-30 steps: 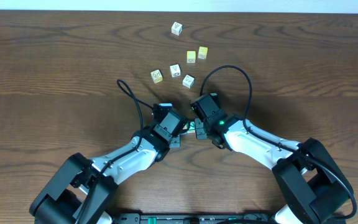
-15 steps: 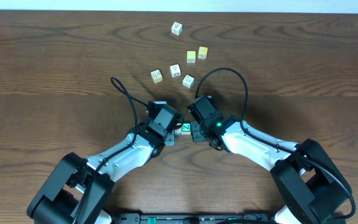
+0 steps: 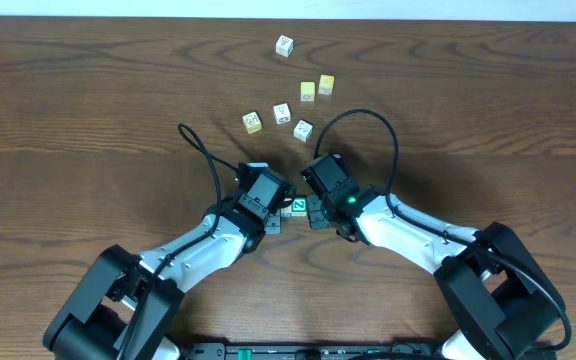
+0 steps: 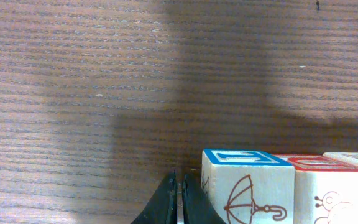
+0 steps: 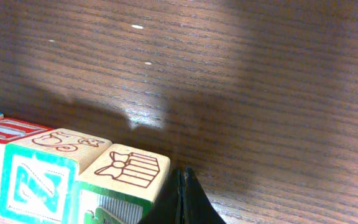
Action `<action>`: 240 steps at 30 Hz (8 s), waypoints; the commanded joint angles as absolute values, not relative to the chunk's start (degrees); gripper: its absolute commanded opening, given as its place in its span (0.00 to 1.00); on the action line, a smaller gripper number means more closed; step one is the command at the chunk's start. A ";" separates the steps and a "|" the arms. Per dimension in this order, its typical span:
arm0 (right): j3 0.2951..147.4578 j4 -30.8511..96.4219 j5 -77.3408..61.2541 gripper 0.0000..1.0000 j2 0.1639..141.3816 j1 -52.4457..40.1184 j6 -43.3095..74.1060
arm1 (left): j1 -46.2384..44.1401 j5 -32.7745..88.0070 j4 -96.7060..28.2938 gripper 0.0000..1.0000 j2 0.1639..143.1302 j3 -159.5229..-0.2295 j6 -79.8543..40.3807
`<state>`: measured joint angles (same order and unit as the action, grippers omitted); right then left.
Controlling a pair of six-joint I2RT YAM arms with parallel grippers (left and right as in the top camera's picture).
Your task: Lift 4 blocks
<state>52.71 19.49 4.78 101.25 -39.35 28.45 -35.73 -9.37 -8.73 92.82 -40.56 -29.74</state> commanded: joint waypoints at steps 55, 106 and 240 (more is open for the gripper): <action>54.54 23.79 6.85 0.01 102.00 -37.71 22.74 | -36.67 -15.57 -10.70 0.07 91.29 -43.33 -26.33; 54.54 27.00 30.52 0.85 67.07 -22.81 15.53 | -20.16 -27.73 -18.85 0.70 23.70 -43.53 -9.43; 54.54 31.33 39.48 0.99 63.13 -22.81 15.59 | 4.86 -4.67 -3.84 0.76 0.23 -0.23 3.40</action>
<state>53.74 31.46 39.00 63.07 -23.09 15.49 4.51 -3.14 -0.82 0.58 -0.73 3.84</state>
